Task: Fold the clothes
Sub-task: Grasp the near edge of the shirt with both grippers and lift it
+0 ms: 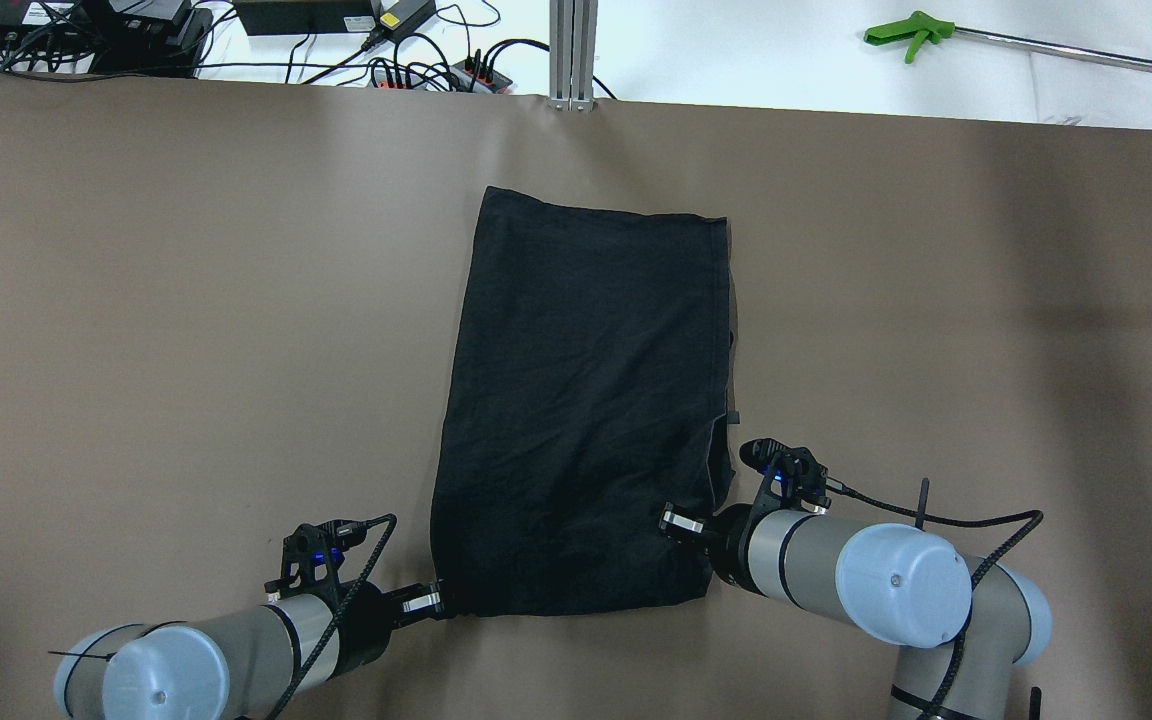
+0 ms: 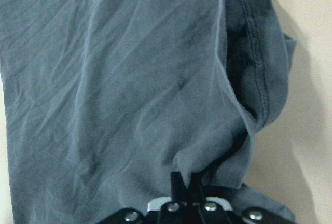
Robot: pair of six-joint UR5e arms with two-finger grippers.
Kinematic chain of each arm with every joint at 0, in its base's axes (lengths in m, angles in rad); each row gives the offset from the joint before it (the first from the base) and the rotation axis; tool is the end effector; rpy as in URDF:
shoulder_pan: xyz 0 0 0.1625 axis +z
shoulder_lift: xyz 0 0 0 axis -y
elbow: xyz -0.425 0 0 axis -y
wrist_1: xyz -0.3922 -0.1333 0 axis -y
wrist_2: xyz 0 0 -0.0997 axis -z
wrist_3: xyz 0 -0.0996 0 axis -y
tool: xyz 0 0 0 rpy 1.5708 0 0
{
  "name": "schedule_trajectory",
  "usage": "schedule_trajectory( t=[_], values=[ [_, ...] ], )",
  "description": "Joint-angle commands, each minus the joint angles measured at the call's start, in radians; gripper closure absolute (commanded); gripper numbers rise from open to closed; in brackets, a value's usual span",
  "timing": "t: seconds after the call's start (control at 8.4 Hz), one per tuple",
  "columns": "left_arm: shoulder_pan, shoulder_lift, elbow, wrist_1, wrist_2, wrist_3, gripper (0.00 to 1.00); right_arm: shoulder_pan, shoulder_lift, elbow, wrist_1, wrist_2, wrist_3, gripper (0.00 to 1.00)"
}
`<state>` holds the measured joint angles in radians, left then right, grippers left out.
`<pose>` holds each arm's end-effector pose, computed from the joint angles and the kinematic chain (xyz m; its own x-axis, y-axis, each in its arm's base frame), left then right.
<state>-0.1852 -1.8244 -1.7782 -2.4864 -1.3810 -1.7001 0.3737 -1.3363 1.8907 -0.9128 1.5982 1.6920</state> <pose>0.5353 -0.2550 0.3205 0.1413 -0.1553 -0.9777 0.3842 0.9188 -0.0904 -0.4741 -0.3261 0.3110 0.2829 0.2408 0.9284 -0.3780 0.9176 -0.1228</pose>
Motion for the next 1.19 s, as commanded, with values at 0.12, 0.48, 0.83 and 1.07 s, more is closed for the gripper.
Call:
schedule_trajectory(
  t=[0.12,0.48,0.83,1.07],
  values=[
    [-0.011,0.023,-0.107,0.001,-0.071,0.004,1.0,0.001,-0.052,0.051,0.002,0.012,0.002,1.0],
    [-0.002,0.056,-0.22,0.001,-0.076,0.002,1.0,-0.012,-0.194,0.21,0.002,0.139,0.024,1.0],
    [0.056,0.017,-0.221,0.001,-0.049,0.003,1.0,-0.117,-0.231,0.301,0.002,0.152,0.115,1.0],
    [0.047,0.024,-0.231,0.0,-0.056,0.004,1.0,-0.111,-0.231,0.291,-0.001,0.147,0.115,1.0]
  ],
)
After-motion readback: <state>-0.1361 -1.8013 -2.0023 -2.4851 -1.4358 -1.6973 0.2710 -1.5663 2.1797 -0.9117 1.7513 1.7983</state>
